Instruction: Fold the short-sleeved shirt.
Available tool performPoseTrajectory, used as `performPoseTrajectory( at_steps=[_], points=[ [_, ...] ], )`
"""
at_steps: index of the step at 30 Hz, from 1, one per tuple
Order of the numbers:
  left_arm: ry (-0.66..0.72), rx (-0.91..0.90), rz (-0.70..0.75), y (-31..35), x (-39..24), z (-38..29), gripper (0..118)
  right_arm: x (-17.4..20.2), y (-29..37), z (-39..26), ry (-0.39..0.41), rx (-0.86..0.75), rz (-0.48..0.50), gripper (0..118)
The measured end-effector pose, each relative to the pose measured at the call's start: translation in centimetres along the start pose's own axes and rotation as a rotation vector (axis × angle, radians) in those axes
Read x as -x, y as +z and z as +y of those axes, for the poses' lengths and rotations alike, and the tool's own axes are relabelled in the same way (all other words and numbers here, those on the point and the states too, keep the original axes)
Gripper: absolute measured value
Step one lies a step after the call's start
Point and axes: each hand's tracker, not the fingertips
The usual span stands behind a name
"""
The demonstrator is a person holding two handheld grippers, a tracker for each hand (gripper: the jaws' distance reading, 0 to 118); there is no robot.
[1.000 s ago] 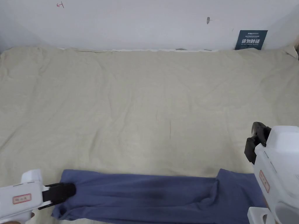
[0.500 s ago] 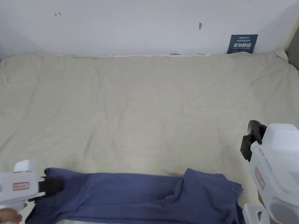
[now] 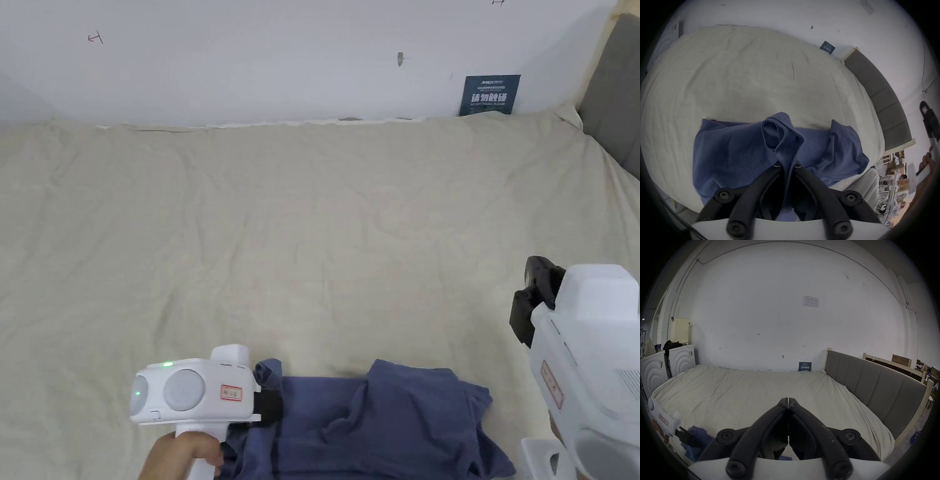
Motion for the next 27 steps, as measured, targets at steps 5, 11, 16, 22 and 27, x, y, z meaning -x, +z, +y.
performPoseTrajectory(
  at_steps=[5,11,16,22,27],
  points=[
    [0.011,0.007,0.017,-1.2,-0.5,-0.2,93,-0.7,0.2,-0.3,-0.01,0.005,-0.019,2],
    [0.023,-0.092,-0.025,1.6,-1.0,-0.2,110,-0.8,0.2,-0.5,-0.016,0.016,-0.02,2],
    [-0.022,-0.38,0.101,6.2,-0.7,-1.3,92,-0.8,0.2,-0.3,-0.017,0.013,-0.015,2],
    [-0.099,-0.503,0.285,7.8,0.5,-3.0,3,-0.8,0.2,-0.2,-0.017,0.007,-0.014,2],
    [-0.15,-0.41,0.327,4.6,0.8,-4.0,0,-0.7,0.3,-0.4,-0.029,0.014,-0.009,2]
  ],
)
